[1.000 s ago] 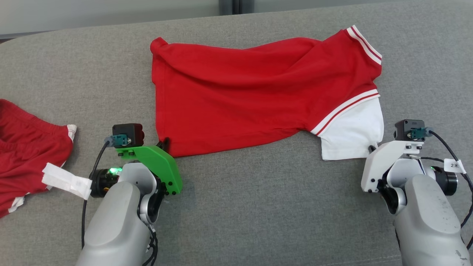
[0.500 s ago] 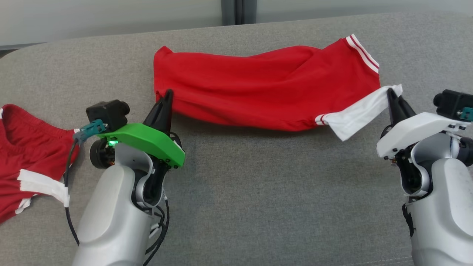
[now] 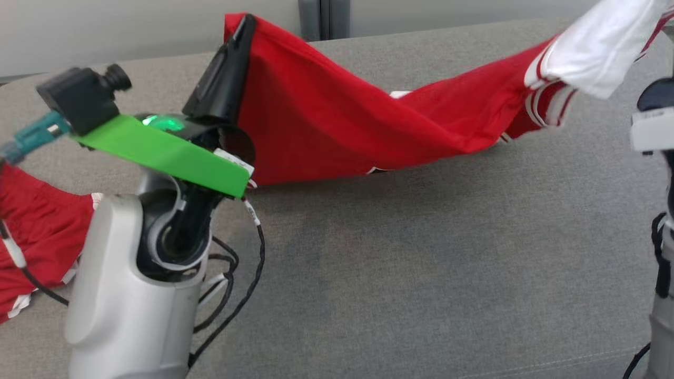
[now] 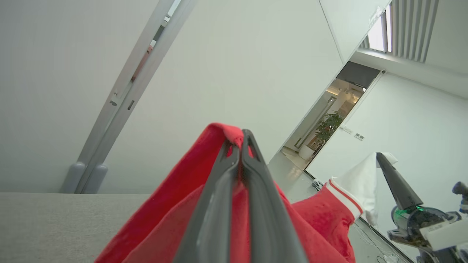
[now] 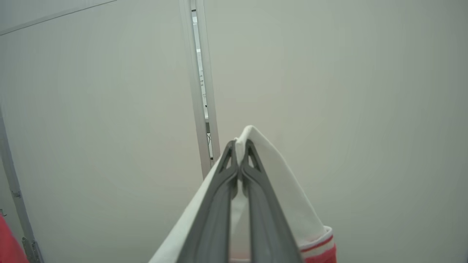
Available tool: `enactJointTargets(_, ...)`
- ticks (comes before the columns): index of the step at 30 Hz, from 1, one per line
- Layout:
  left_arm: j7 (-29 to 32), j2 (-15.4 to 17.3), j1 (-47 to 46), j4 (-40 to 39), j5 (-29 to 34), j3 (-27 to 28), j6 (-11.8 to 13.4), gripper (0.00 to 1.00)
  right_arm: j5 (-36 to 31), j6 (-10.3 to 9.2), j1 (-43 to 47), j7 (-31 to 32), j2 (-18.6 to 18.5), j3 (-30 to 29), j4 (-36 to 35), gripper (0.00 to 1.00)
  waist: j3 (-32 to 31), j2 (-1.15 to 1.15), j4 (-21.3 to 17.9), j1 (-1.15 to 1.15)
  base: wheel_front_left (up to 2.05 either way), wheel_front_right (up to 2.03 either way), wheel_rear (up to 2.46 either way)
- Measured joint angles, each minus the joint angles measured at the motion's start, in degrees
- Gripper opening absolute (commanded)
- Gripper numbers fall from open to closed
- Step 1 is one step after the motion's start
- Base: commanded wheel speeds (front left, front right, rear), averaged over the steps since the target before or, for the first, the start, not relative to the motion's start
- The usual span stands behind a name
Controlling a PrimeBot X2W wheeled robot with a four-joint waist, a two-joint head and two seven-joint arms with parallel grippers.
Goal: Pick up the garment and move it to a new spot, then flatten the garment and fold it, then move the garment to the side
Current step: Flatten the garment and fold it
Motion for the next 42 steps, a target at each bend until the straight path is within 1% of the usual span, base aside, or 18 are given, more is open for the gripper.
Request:
enactJointTargets(2,2.6,1.0,-2.3,-1.8,-1.2,0.6,0.9,0.0,0.5,0.0,-3.7,0.9,-1.1,0.4,0.0,0.0,1.0,0.0,-0.2,0.0,0.0,0.0,0.0)
enactJointTargets(5,5.6,2.3,-6.5,-2.2,-2.9,2.3,2.2,0.0,1.2,0.0,-10.4,2.1,-2.3,0.9,3.8,0.0,3.1,0.0,-0.6,0.0,0.0,0.0,0.0)
enactJointTargets(7,7.3,2.7,-10.0,-0.7,-4.6,3.5,3.0,0.0,1.4,0.0,-15.6,1.9,-3.1,1.6,9.1,0.0,4.9,0.0,-0.9,0.0,0.0,0.0,0.0)
enactJointTargets(11,7.3,3.9,-17.9,4.3,-4.0,5.1,3.1,0.0,0.3,0.0,-25.9,-1.1,-4.2,3.1,21.8,0.0,9.0,0.0,-1.5,0.0,0.0,0.0,0.0)
enactJointTargets(14,3.4,4.9,-25.6,10.1,-1.2,6.4,2.0,0.0,-1.3,0.0,-35.1,-6.5,-3.6,3.7,31.8,0.0,12.8,0.0,-2.0,0.0,0.0,0.0,0.0)
enactJointTargets(17,-2.9,5.0,-34.2,15.0,1.3,7.6,0.6,0.0,-1.6,0.0,-44.6,-13.3,-1.7,2.1,38.2,0.0,16.4,0.0,-2.5,0.0,0.0,0.0,0.0)
enactJointTargets(19,-7.1,5.2,-39.3,17.7,3.0,7.9,-0.3,0.0,-1.1,0.0,-50.3,-17.9,-0.5,1.0,40.9,0.0,18.6,0.0,-2.8,0.0,0.0,0.0,0.0)
enactJointTargets(20,-9.0,5.3,-41.5,19.0,3.4,8.0,-0.5,0.0,0.2,-0.01,-53.0,-20.2,0.3,0.6,42.0,0.0,19.7,0.0,-2.9,0.01,0.0,0.0,0.0)
enactJointTargets(21,-11.3,5.4,-43.6,20.3,3.8,8.2,-0.9,0.0,0.5,0.0,-55.1,-22.4,0.3,1.3,42.9,0.0,20.7,0.0,-3.1,0.01,0.0,0.0,0.0)
enactJointTargets(24,-16.4,5.8,-48.5,22.4,4.0,8.6,-1.4,0.0,0.7,0.03,-59.8,-26.3,-1.1,1.9,44.2,0.0,23.0,0.0,-3.6,0.01,0.0,0.0,0.0)
enactJointTargets(26,-19.0,6.1,-50.6,23.0,4.1,8.1,-1.5,0.0,0.8,0.04,-61.8,-27.3,-2.7,2.6,44.3,0.0,24.0,0.0,-3.9,0.01,0.0,0.0,0.0)
enactJointTargets(30,-21.4,8.4,-50.7,23.2,2.6,4.8,-1.6,0.0,1.8,0.03,-62.0,-27.9,-4.1,4.4,44.7,0.0,25.4,0.0,-4.3,0.01,0.0,0.0,0.0)
enactJointTargets(33,-22.7,10.5,-47.3,24.2,1.3,2.2,-1.6,0.0,2.1,0.04,-58.7,-28.1,-5.7,7.3,45.7,0.0,26.1,0.0,-4.7,0.01,0.0,0.0,0.0)
enactJointTargets(36,-23.6,11.9,-41.2,26.0,0.6,-1.7,-1.6,0.0,2.7,0.04,-52.7,-28.1,-7.0,11.3,47.2,0.0,26.6,0.0,-4.9,0.01,0.0,0.0,0.0)
enactJointTargets(38,-24.1,12.5,-36.1,27.6,-0.3,-4.0,-1.6,0.0,4.0,0.04,-46.8,-28.1,-7.3,14.5,48.3,0.0,26.4,0.0,-5.0,0.01,0.0,0.0,0.0)
enactJointTargets(40,-24.2,12.5,-32.2,28.8,-0.7,-5.5,-1.6,0.0,5.7,0.04,-41.4,-27.9,-7.7,17.0,49.1,0.0,26.0,0.0,-4.9,0.01,0.0,0.0,0.0)
enactJointTargets(42,-24.4,12.3,-28.6,29.0,-1.2,-6.1,-1.6,0.0,7.7,0.04,-36.3,-27.6,-8.4,18.2,49.2,0.0,25.4,0.0,-4.7,0.01,0.0,0.0,0.0)
